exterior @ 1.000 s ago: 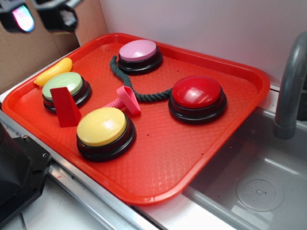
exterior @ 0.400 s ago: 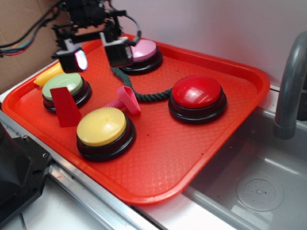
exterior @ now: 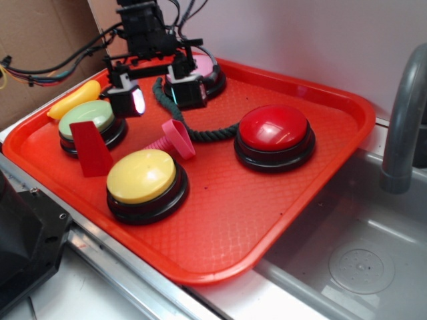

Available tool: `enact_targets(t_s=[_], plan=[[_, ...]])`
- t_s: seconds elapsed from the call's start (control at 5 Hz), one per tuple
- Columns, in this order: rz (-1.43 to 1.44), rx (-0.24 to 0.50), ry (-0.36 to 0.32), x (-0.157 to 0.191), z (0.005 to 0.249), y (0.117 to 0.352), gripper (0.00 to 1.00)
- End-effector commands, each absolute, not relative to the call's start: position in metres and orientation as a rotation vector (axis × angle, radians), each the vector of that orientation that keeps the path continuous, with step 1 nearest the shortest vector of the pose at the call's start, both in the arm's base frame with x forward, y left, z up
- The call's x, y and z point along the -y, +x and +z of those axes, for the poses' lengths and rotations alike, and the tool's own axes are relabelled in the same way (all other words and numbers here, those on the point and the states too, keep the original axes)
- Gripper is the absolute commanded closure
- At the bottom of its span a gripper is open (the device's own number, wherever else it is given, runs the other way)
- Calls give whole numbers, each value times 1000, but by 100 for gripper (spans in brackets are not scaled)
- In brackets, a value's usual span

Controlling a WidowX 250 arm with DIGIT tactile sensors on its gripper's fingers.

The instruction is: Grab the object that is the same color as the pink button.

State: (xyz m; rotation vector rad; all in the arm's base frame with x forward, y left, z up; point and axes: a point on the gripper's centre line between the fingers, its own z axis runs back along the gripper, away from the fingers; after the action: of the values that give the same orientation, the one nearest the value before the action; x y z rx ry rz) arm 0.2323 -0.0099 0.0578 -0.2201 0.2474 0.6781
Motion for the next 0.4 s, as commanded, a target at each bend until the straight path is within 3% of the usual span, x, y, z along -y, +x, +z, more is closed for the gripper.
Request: enact_targets(t_s=[0.0,0.2], plan=[[684,-260,-259,19,40,246,0],[675,-273,-268,24,33,247,0]])
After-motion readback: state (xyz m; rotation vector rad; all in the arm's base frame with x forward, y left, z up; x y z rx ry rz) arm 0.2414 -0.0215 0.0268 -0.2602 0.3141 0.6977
